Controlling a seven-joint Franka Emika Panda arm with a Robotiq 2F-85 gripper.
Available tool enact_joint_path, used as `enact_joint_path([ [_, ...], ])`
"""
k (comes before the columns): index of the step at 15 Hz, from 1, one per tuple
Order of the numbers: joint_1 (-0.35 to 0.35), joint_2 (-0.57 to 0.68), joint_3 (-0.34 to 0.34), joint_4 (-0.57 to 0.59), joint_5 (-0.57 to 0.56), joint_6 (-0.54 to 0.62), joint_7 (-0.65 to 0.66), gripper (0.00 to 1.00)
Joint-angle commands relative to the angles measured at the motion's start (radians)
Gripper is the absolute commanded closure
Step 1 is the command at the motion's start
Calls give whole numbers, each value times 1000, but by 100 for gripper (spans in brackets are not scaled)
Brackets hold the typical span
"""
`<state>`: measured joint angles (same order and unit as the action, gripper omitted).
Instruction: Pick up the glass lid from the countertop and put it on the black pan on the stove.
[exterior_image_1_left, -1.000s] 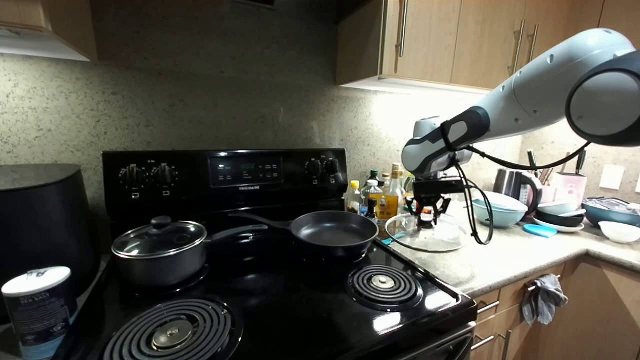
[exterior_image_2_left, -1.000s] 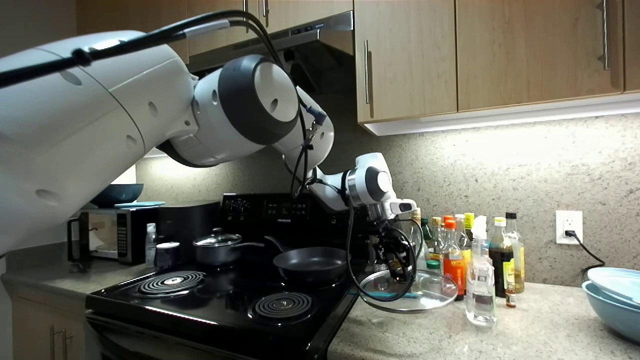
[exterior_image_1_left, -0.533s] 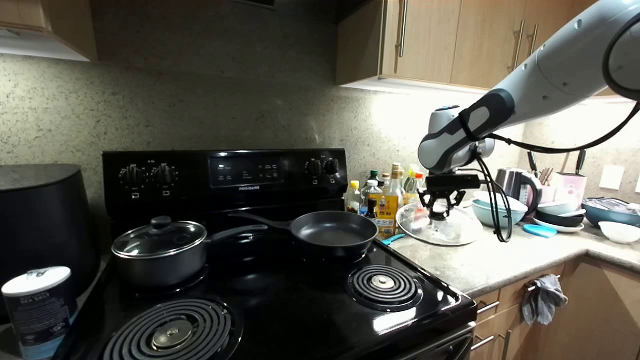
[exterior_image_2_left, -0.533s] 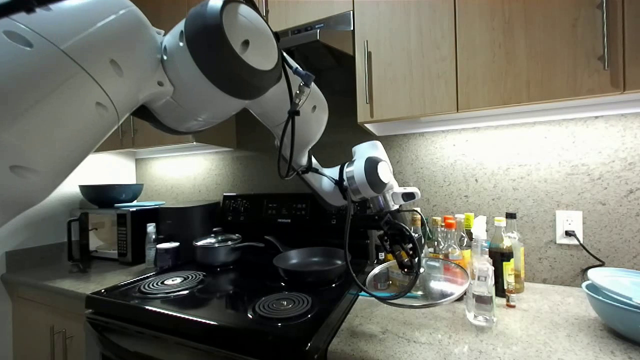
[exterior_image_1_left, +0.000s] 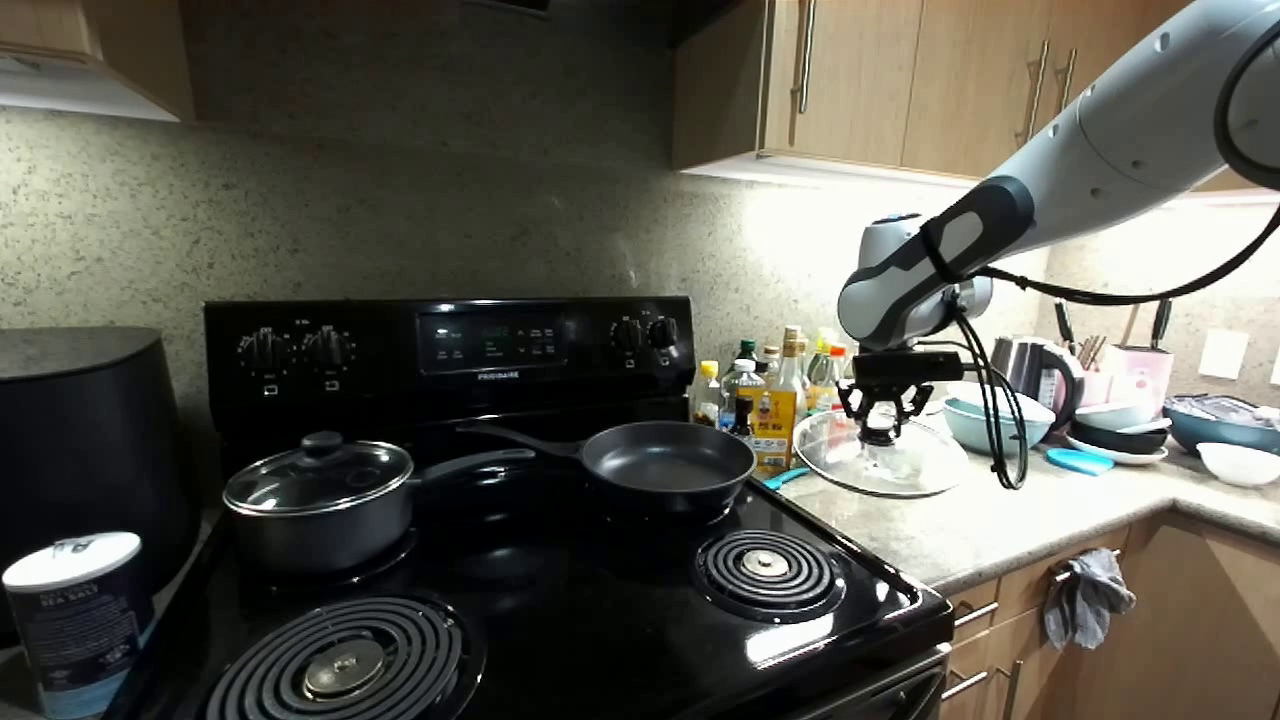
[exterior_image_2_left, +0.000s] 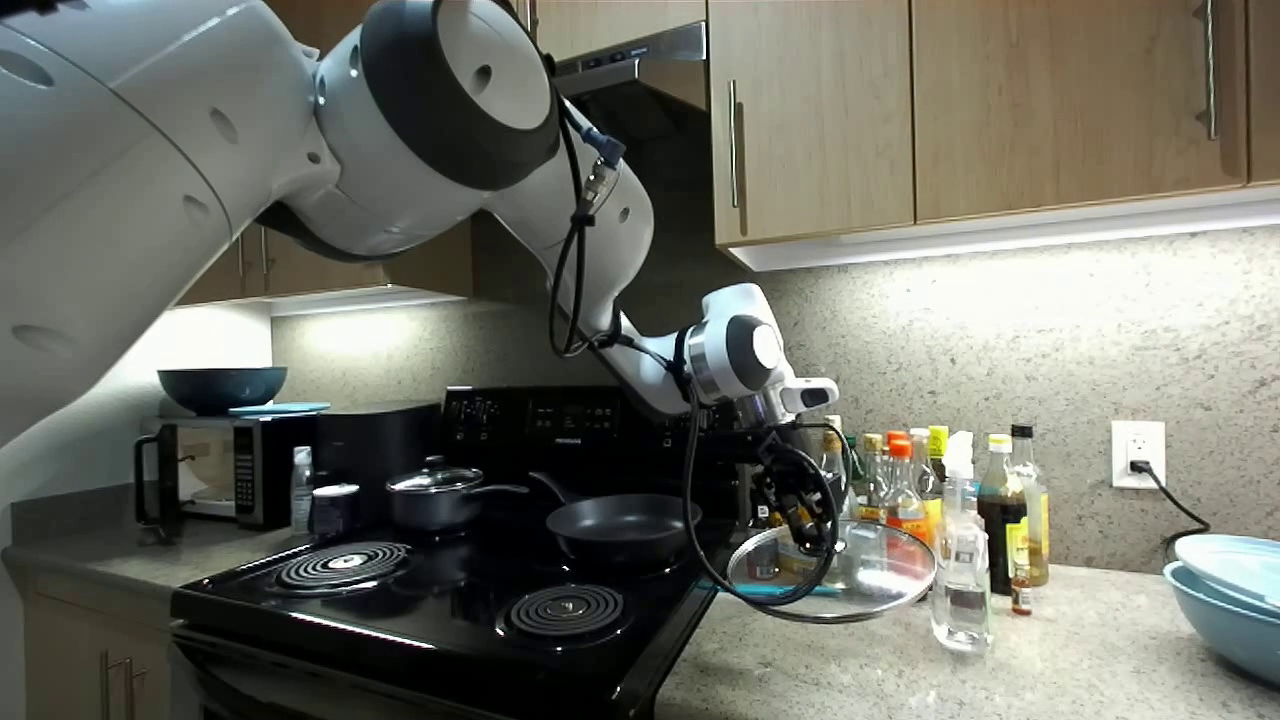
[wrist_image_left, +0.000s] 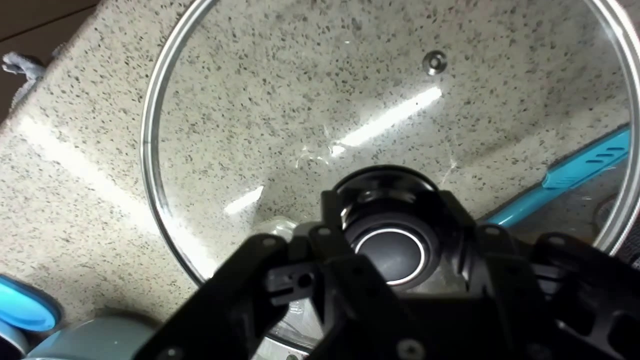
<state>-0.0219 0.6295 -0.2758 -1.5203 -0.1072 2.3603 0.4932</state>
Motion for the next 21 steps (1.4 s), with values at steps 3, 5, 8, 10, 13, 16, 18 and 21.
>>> enact_joint_path([
  [3,56,-167,-42,-188,-104,196,18,77],
  [5,84,-229,-72,-253,-152,263,42,77],
  [8,118,-311,-103,-323,-218,303,83,77],
  [10,133,-359,-109,-360,-279,312,111,77],
  [13,136,-397,-86,-385,-358,317,144,77],
  [16,103,-357,-51,-349,-326,276,120,52],
  [18,104,-359,-49,-353,-327,276,120,77],
  [21,108,-352,-20,-353,-340,297,79,77],
])
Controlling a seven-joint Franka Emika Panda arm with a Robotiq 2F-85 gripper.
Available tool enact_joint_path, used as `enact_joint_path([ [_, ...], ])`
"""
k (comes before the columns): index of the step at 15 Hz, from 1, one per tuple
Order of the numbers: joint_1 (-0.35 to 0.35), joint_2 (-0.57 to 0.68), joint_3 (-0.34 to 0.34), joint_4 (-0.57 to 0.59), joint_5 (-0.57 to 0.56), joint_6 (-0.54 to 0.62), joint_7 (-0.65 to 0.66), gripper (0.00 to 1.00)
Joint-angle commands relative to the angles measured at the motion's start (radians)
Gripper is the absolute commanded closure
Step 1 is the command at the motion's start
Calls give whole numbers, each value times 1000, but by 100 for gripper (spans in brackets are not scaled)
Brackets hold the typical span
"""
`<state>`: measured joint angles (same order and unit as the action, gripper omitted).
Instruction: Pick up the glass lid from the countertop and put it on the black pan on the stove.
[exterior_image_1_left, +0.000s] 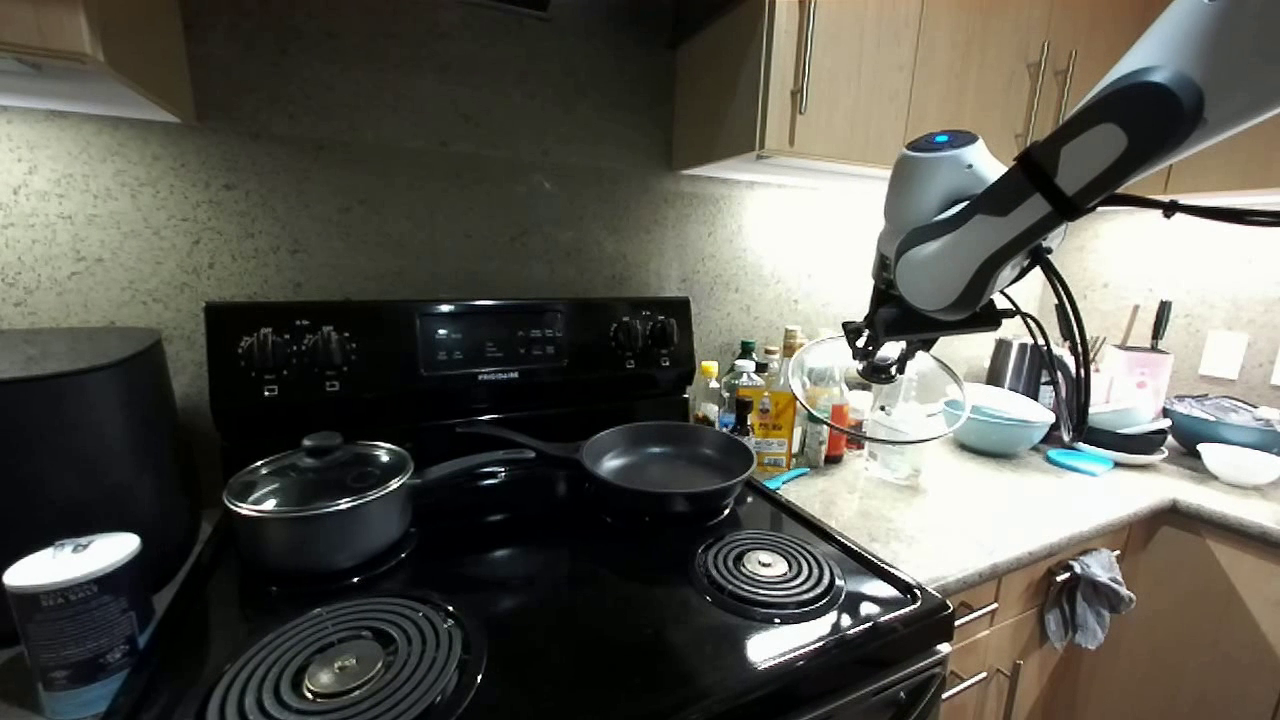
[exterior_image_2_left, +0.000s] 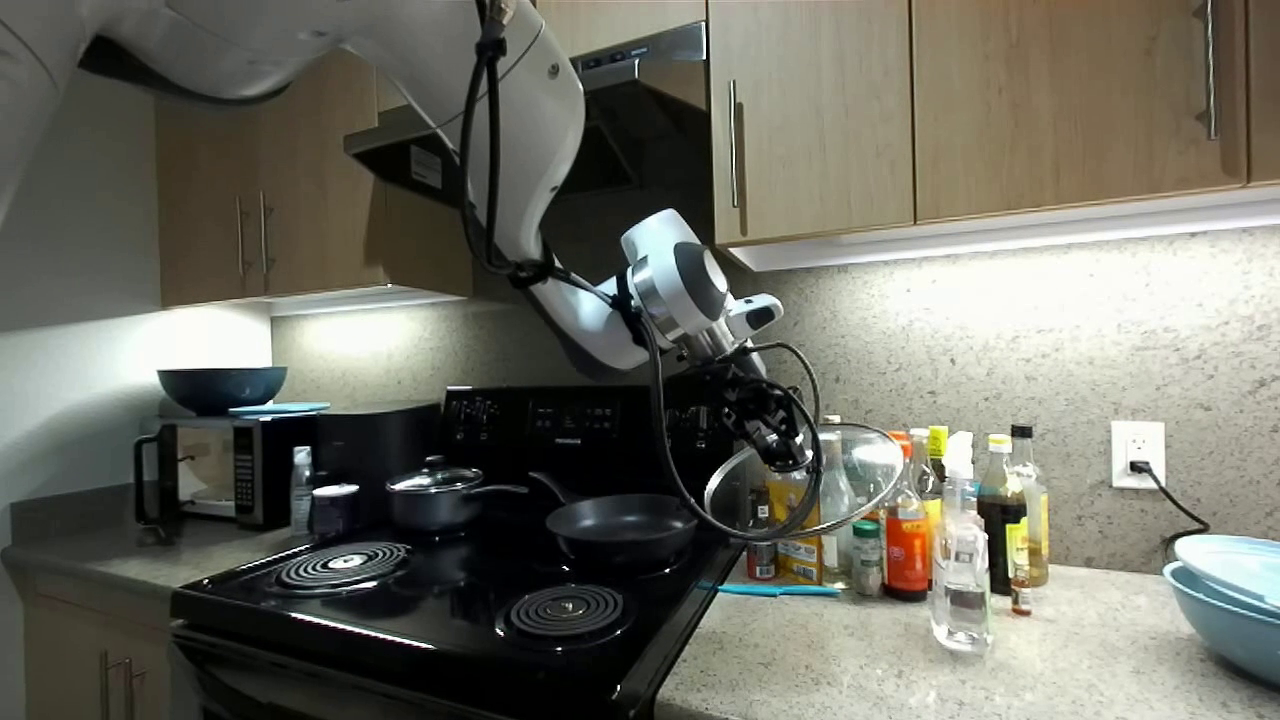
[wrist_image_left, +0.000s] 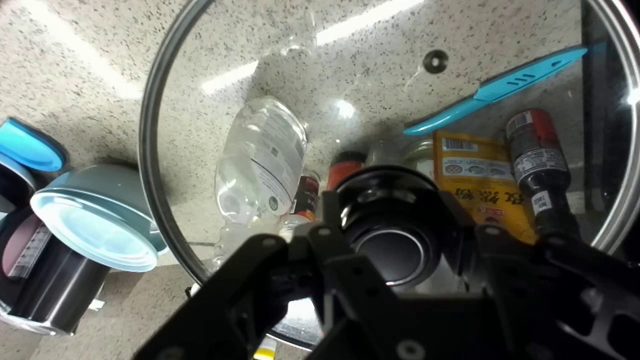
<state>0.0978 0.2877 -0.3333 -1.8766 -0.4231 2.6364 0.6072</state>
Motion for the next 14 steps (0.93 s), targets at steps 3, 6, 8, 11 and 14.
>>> enact_joint_path([
  [3,13,-15,64,4,-65,21,-65,77],
  [6,30,-17,92,10,-105,16,-81,77],
  [8,40,-16,114,17,-114,11,-103,77],
  [11,63,-7,141,33,-147,9,-142,77],
  [14,75,5,152,52,-197,33,-143,77],
])
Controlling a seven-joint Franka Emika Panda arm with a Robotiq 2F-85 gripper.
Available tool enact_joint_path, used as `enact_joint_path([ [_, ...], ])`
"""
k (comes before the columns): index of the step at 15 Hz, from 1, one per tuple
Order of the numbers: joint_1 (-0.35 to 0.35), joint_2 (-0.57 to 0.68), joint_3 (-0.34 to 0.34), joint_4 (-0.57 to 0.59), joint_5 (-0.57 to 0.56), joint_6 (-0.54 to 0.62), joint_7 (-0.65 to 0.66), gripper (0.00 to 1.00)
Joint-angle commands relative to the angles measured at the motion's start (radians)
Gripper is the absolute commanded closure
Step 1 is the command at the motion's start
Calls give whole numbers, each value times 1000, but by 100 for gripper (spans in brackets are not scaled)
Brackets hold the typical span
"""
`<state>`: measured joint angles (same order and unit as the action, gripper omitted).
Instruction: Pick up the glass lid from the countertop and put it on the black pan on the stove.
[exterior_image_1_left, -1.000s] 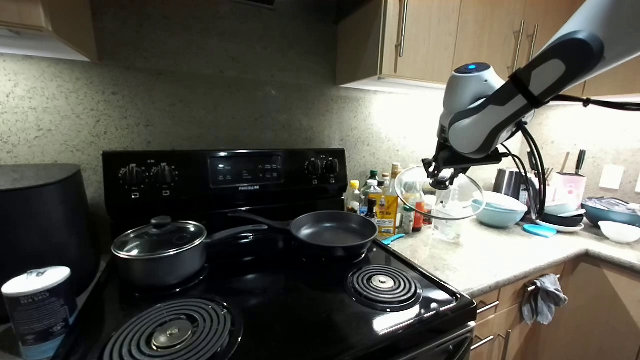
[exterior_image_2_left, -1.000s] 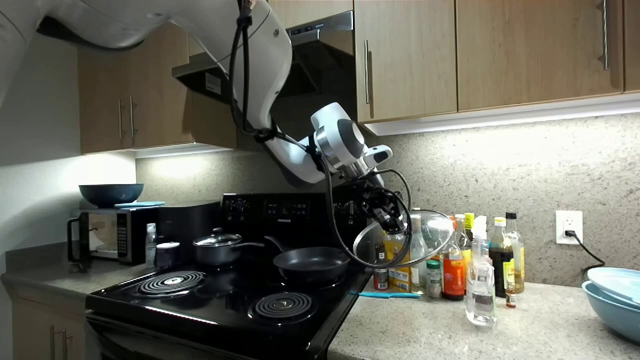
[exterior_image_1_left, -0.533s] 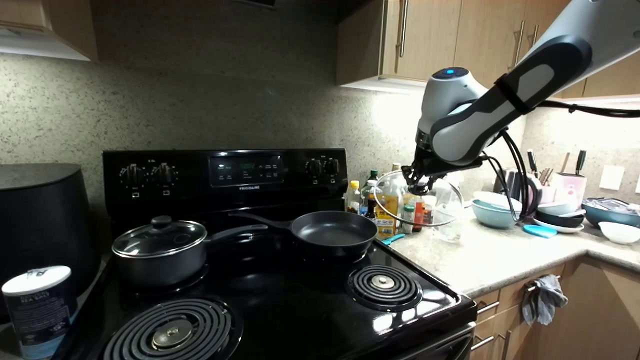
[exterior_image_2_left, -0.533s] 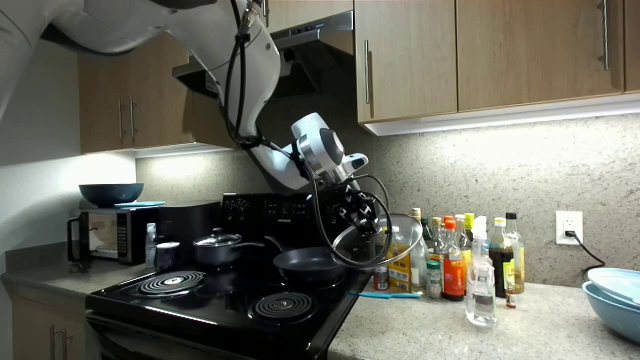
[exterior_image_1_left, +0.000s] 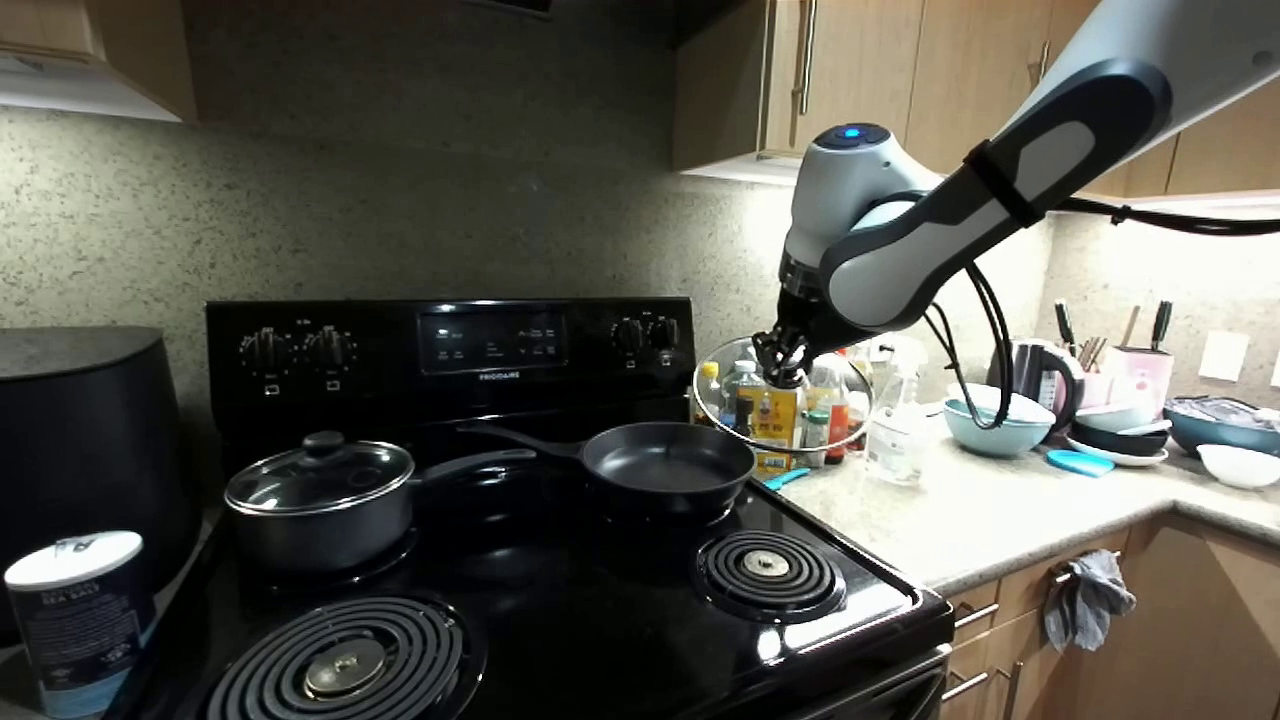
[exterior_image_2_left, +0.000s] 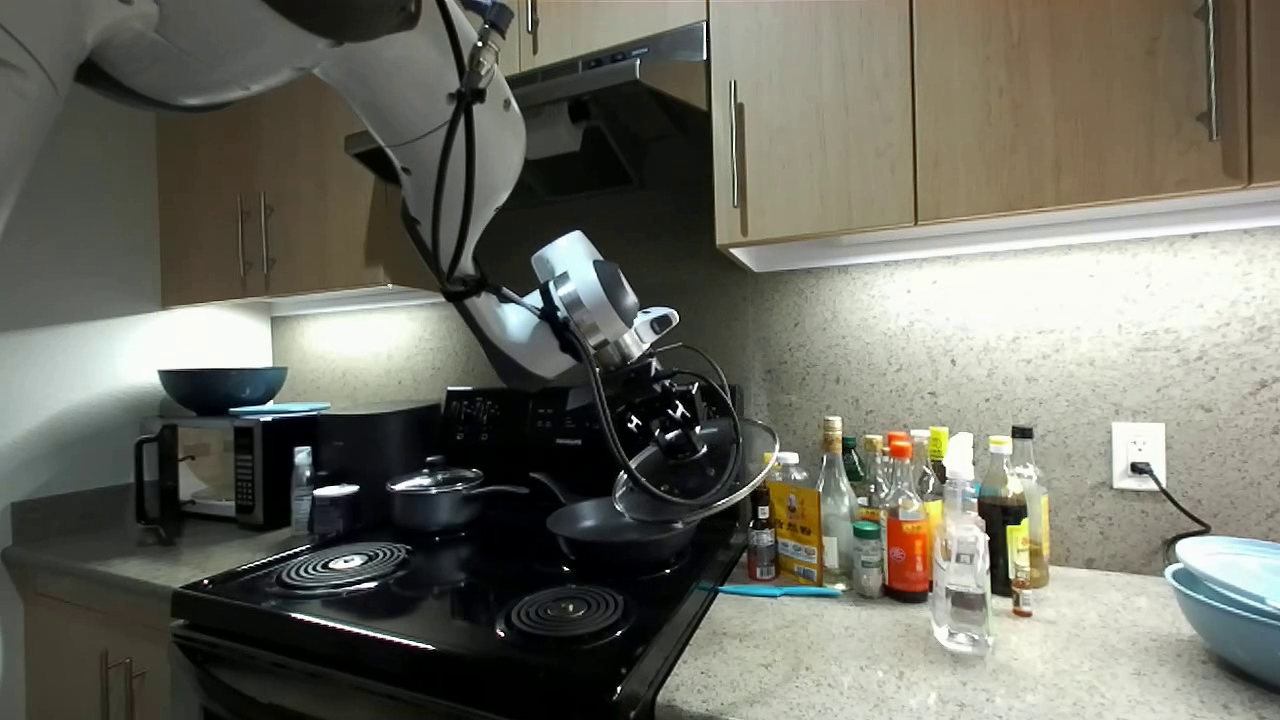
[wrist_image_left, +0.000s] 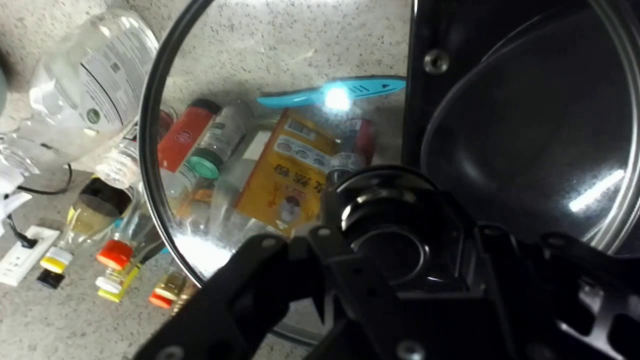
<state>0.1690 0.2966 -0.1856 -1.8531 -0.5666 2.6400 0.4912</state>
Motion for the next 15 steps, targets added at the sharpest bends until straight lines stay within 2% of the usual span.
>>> enact_joint_path([
  [1,-2,0,14,6,-14,-2,-2,77],
  [2,0,1,19,8,-15,-5,-1,52],
  [6,-2,21,16,5,-14,-6,-2,52],
  [7,-2,22,15,5,-14,-6,-2,77],
  [15,14,126,102,120,11,13,-204,77],
])
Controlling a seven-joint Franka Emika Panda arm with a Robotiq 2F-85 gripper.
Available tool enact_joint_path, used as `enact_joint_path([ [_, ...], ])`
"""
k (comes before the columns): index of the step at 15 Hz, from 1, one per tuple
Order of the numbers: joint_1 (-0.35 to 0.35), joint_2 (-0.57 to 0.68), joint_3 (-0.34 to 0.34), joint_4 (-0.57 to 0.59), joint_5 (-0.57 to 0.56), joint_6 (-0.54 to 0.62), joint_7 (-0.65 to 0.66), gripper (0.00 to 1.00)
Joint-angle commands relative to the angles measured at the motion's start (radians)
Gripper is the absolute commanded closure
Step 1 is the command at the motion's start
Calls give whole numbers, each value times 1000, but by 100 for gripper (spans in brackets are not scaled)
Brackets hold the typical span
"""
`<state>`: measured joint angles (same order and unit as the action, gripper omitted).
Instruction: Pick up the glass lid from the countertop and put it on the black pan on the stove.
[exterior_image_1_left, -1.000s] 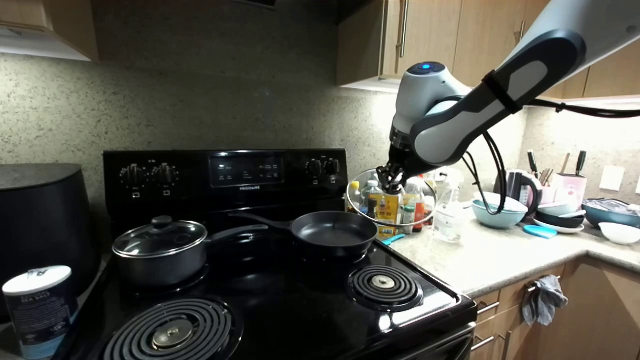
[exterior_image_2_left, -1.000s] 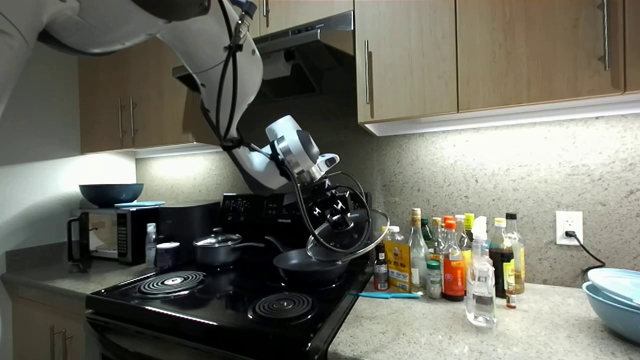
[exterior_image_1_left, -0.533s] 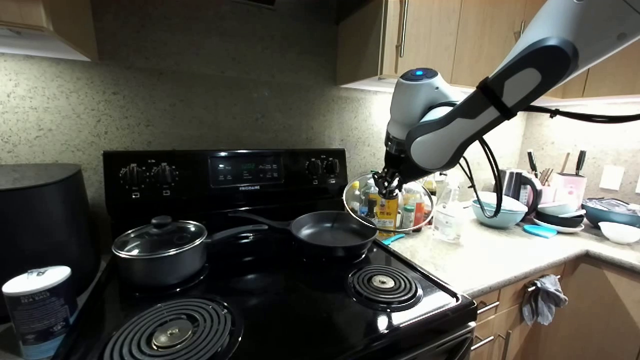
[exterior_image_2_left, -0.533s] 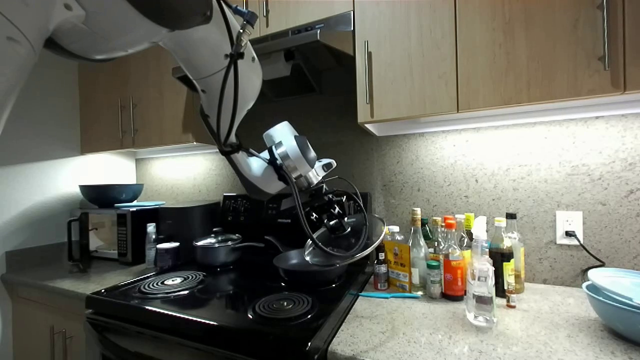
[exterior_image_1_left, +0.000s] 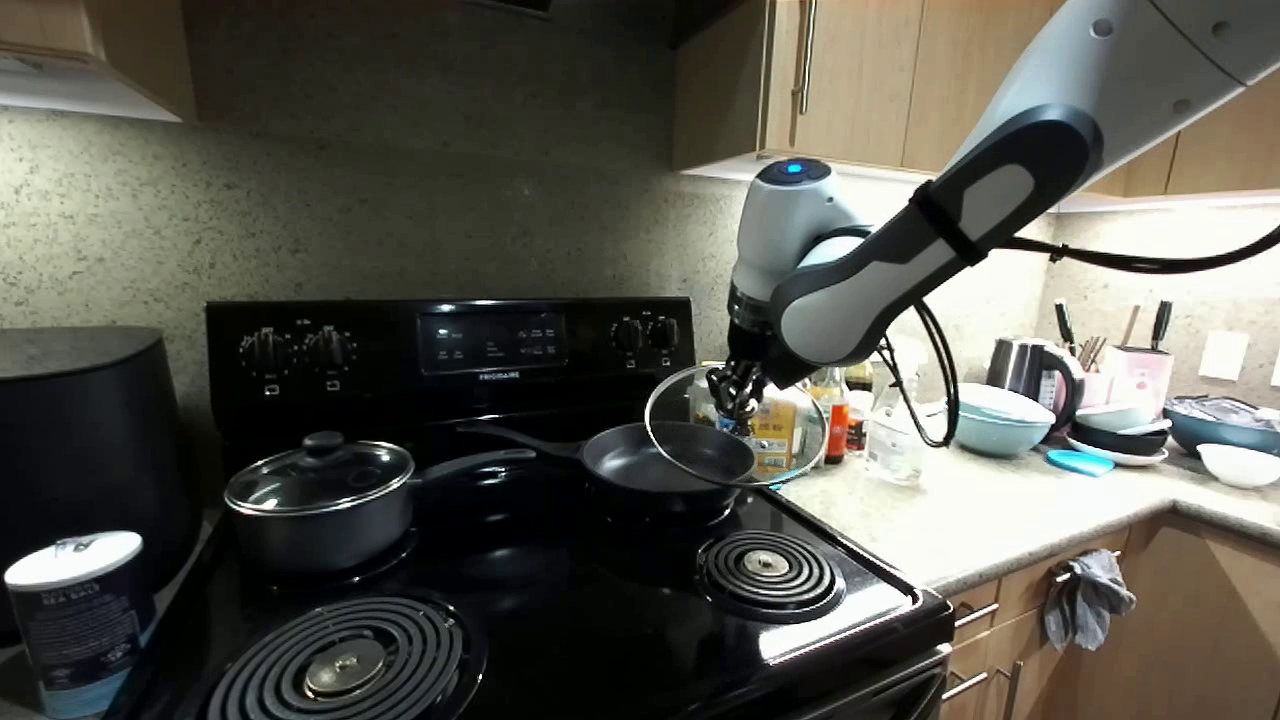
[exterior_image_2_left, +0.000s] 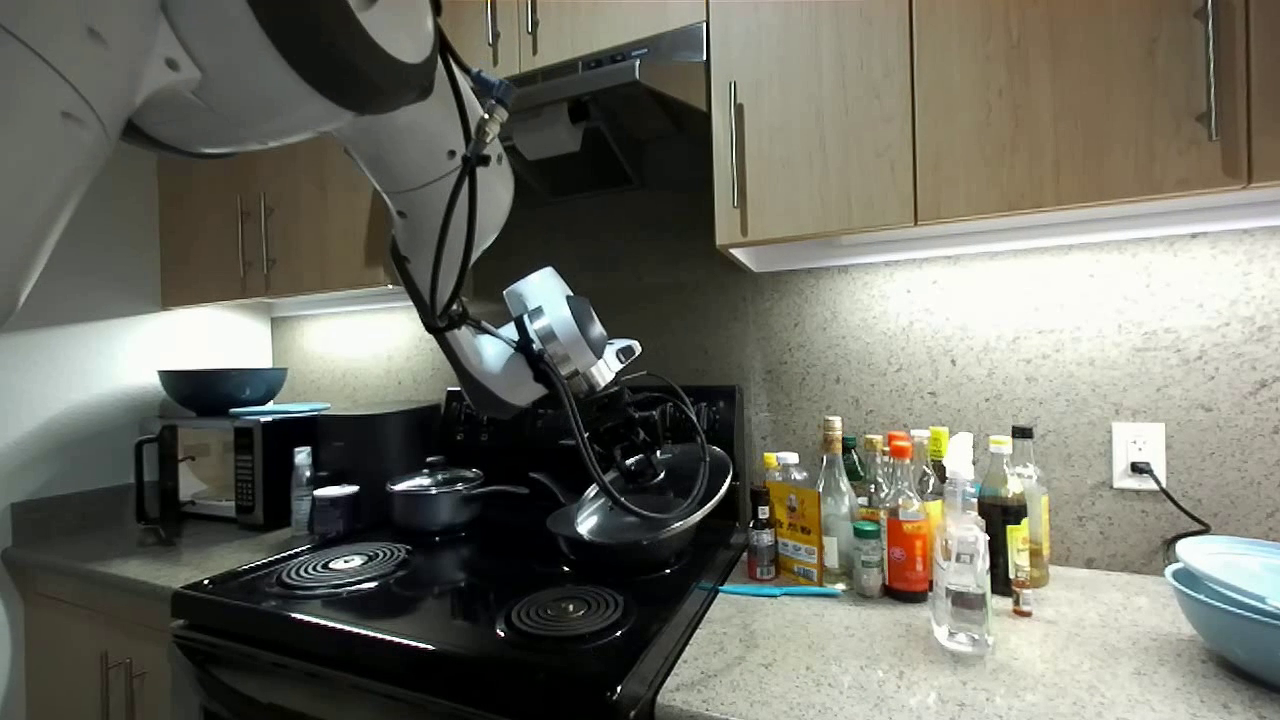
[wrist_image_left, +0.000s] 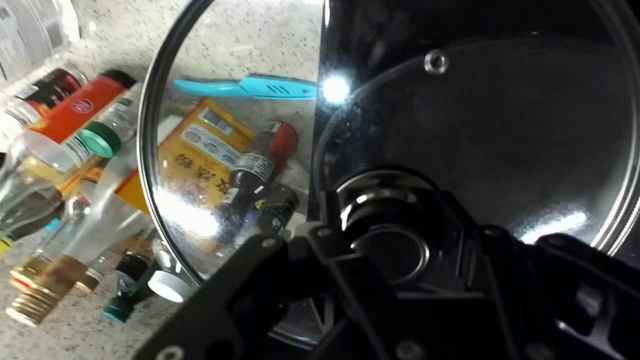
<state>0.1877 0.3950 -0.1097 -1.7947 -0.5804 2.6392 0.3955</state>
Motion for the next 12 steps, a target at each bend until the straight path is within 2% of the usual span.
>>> enact_joint_path([
  [1,-7,41,37,77,33,11,-140,77],
  [9,-51,162,152,238,214,1,-484,77],
  [10,-7,136,99,177,180,0,-387,52],
  [12,-16,160,117,207,203,-2,-434,52],
])
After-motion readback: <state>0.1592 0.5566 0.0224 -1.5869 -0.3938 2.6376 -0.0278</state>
